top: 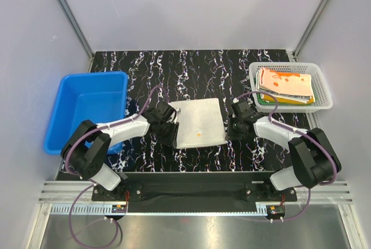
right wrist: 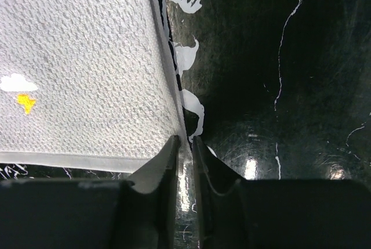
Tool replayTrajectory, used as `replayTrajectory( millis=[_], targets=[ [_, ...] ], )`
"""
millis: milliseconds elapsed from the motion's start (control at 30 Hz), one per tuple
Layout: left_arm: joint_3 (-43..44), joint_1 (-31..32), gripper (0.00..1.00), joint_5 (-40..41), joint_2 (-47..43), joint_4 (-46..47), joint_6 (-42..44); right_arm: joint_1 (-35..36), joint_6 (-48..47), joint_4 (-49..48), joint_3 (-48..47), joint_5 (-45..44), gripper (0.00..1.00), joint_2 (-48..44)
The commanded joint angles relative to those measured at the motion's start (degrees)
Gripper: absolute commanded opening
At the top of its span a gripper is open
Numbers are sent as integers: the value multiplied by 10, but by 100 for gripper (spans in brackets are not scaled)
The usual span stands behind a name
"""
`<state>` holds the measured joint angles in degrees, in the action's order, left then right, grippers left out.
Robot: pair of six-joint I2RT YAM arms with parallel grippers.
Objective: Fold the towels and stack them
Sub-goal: Fold the towel
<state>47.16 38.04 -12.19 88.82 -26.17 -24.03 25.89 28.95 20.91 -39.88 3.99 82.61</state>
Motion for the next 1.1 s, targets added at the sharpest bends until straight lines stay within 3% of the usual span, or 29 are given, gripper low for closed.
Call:
replayTrajectory(
  millis=[0, 267, 433, 600, 700, 833, 1067],
  targets=[
    [42, 4, 36, -2, -33, -34, 5, 5, -7, 0, -13, -9, 23, -12],
    [173, -9, 46, 71, -43, -142, 50, 6, -25, 49, -68, -16, 38, -55],
    [265, -88, 48, 13, 10, -143, 124, -5, -134, 14, -134, 49, 43, -24],
    [325, -165, 48, -21, 101, -125, 182, -44, -251, 43, -276, 168, 45, 96],
    [368, -180, 48, -72, 157, -123, 222, -62, -315, 91, -366, 200, 51, 175],
    [408, -181, 47, -76, 212, -135, 267, -89, -361, 142, -458, 238, 56, 261],
    [478, -189, 47, -44, 300, -167, 303, -116, -415, 194, -572, 247, 45, 373]
  ],
)
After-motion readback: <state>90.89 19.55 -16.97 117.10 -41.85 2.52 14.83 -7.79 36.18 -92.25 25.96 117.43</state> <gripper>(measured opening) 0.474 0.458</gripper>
